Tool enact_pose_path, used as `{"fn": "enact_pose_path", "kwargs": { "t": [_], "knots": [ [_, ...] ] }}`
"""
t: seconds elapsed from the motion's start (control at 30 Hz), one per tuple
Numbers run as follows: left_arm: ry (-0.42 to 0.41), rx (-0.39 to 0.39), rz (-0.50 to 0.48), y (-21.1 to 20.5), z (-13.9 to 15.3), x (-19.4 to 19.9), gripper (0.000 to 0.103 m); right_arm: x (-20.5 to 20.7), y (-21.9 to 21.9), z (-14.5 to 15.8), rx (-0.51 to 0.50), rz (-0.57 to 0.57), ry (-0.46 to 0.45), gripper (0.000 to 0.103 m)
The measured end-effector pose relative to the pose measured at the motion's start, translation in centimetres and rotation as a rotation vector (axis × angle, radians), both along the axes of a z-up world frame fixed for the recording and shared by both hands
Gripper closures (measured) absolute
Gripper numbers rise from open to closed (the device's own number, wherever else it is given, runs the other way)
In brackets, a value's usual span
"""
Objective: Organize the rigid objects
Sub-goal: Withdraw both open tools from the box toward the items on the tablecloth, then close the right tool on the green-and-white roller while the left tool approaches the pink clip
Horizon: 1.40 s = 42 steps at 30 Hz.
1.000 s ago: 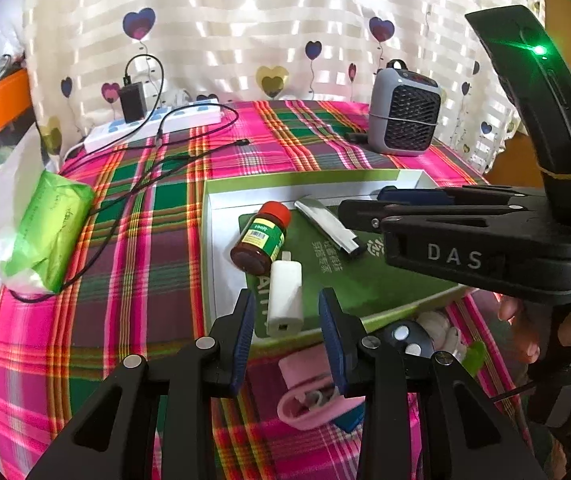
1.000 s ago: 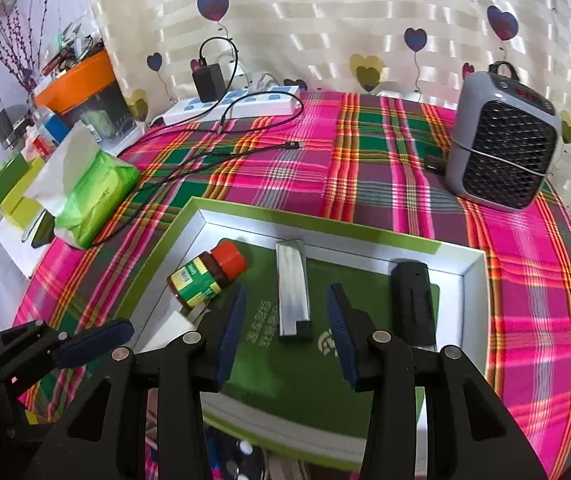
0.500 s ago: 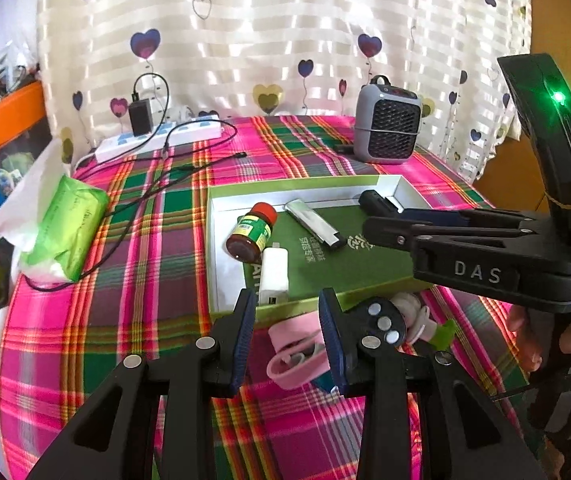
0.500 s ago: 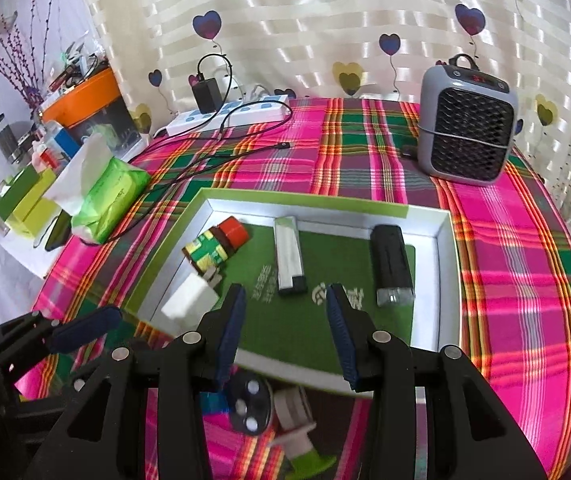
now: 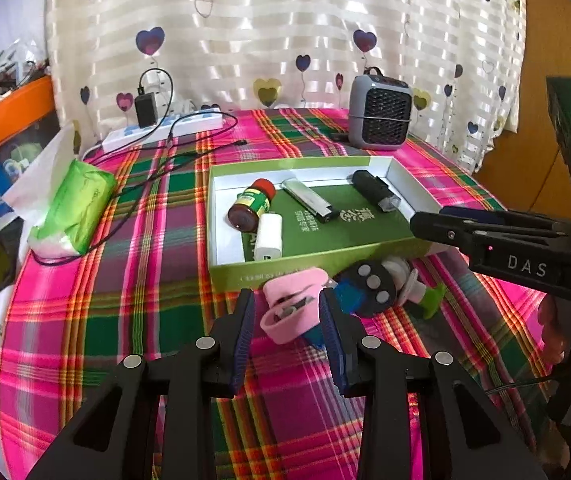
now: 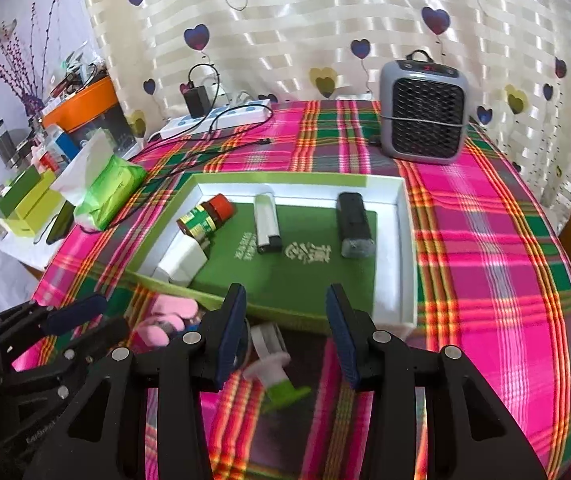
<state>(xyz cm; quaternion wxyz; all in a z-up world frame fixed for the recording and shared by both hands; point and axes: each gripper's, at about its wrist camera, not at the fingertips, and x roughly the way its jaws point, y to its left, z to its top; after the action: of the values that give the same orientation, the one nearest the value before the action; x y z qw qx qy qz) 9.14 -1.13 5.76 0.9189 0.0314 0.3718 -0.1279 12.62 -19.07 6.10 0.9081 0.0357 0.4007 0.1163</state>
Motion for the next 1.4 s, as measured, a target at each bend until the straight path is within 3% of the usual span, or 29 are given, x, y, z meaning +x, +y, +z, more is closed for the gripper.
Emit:
{"fn": "enact_pose_path", "kwargs": {
  "t": [0.43, 0.83, 1.17, 1.4],
  "knots": [
    [0.026, -0.067, -0.005, 1.6, -1.4, -1.2, 0.071, -3.3, -3.2, -1.4, -0.009, -0.078, -0.005, 0.060],
    [0.058, -0.054, -0.048, 0.7, -2.7, -0.8, 0.071, -4.5, -4.7, -2.7, 0.025, -0.087, 0.019, 0.060],
    [0.052, -0.018, -0.053, 0.8, -2.5, 0.8, 0.071, -4.4, -3.4, -2.4, 0.068, 0.013, -0.009, 0.060],
    [0.079, -0.029, -0.087, 0.4, -3.2, 1.6, 0.071, -3.4, -1.2, -2.8, 0.039, 0.099, 0.002, 0.058]
  ]
}}
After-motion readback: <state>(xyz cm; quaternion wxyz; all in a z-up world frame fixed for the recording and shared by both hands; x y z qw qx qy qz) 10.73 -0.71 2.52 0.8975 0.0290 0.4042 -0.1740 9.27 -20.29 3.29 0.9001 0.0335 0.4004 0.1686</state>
